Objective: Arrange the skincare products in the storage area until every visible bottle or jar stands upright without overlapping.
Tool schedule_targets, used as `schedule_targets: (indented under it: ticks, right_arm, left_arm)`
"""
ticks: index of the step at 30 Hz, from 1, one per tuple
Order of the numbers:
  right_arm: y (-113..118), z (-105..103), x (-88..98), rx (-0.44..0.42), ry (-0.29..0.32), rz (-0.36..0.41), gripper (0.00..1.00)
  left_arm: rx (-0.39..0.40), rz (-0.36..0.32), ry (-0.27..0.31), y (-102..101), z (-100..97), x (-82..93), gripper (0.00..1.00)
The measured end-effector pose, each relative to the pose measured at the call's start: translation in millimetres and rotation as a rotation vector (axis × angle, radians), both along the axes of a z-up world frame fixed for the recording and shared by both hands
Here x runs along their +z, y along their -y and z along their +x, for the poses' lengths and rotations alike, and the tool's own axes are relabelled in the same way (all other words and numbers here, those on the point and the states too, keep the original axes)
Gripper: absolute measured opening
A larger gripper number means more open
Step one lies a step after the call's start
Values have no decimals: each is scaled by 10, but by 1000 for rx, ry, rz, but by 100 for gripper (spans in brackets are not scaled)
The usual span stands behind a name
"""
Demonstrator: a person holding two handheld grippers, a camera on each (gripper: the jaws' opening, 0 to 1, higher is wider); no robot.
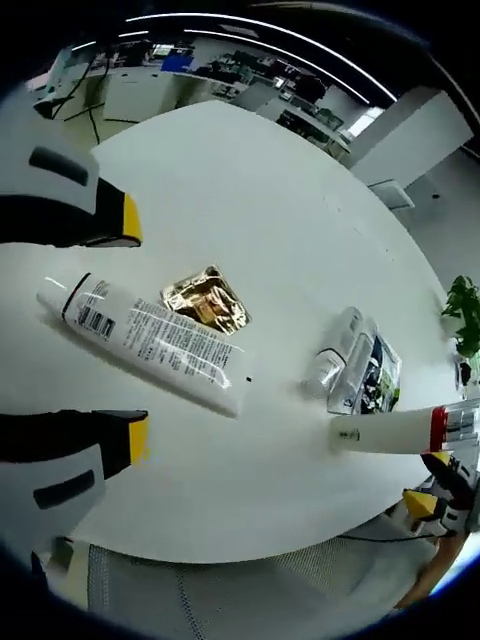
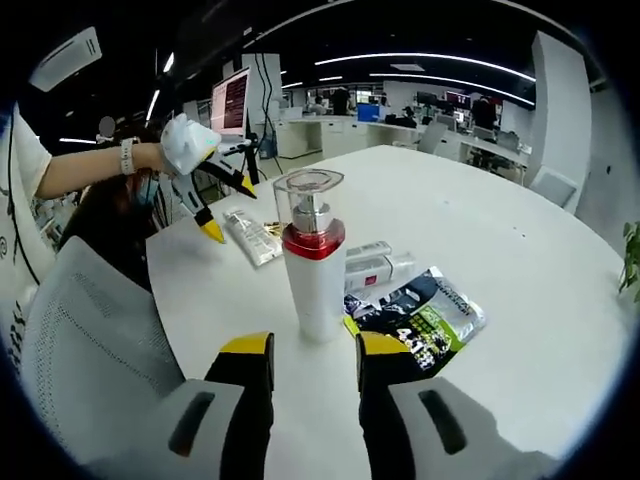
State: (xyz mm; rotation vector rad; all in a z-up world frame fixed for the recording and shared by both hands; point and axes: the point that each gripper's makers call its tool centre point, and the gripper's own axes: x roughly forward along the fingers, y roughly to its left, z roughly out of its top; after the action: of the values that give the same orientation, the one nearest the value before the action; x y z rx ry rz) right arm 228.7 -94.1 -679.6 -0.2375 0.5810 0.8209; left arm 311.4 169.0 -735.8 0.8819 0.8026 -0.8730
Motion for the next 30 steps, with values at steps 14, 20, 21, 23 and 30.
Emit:
schedule_targets:
  ticks: [14,20,21,23,30]
  right_arm:
    - [21,-15,-54,3,-14,-19,33]
    - [24,-19,-49,1,-13,-12,33]
    - [22,-23,-51,2,-15,-11,33]
    - [19,-29,-63,1,-21,-8,33]
    - [31,-21,-81,-4,-24,-13,33]
  left_arm:
    - [-148,160,-84,4,-22,-246,40]
    - [-162,129,-145,43,-48,-282,36]
    - [-170,132,-152,39,-48,-282,36]
    - [-172,127,-162,42,13,-298,35]
    - [-190,112,-220,86,-34,-321,35]
